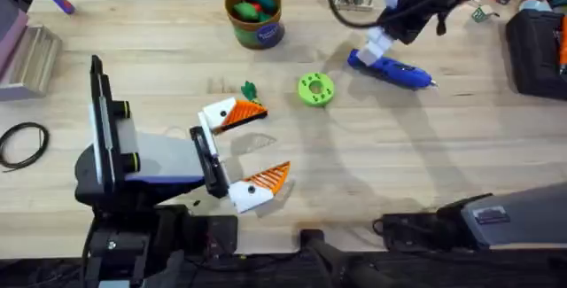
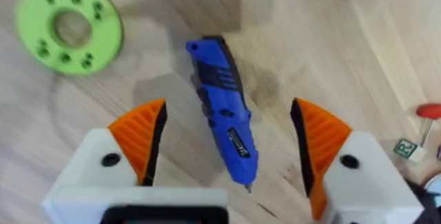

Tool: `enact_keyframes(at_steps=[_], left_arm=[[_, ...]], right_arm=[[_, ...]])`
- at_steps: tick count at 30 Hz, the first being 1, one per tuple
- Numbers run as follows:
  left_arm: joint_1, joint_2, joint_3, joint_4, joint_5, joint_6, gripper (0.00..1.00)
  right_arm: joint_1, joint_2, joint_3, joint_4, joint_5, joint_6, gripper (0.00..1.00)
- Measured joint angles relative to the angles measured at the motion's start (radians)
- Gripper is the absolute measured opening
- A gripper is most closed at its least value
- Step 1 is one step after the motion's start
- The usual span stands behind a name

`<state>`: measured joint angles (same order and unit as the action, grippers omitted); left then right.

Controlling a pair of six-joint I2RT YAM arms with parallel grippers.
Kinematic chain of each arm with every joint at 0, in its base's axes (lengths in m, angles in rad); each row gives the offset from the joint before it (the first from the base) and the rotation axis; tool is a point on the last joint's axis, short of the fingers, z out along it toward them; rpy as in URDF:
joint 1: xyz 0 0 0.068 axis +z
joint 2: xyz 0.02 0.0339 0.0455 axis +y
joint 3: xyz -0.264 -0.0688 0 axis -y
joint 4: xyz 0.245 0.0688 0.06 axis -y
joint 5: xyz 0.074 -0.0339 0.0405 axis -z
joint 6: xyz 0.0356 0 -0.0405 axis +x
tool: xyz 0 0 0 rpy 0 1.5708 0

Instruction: Pick up the gripper from the table and insert it into the empty holder that is missing its gripper. Then pick up a screw, insert it into the mounting hole, and use the screwdriver to tighten it. Finally, clean up the table by picking up the vegetable and placing it into the bucket.

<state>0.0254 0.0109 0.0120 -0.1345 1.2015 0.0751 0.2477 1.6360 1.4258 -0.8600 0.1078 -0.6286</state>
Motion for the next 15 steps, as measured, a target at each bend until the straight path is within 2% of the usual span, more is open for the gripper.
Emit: enact_keyframes(at_steps=[7, 15], left_arm=[[0.000, 0.000, 0.000, 0.011, -0.026, 0.003, 0.988], [0.000, 0.000, 0.000, 0.031, -0.162, -0.072, 0.987]], right_arm=[[0.090, -0.102, 0.000, 0.032, 0.000, 0.355, 0.992], [0.189, -0.133, 0.000, -0.025, -0.004, 0.697, 0.992]])
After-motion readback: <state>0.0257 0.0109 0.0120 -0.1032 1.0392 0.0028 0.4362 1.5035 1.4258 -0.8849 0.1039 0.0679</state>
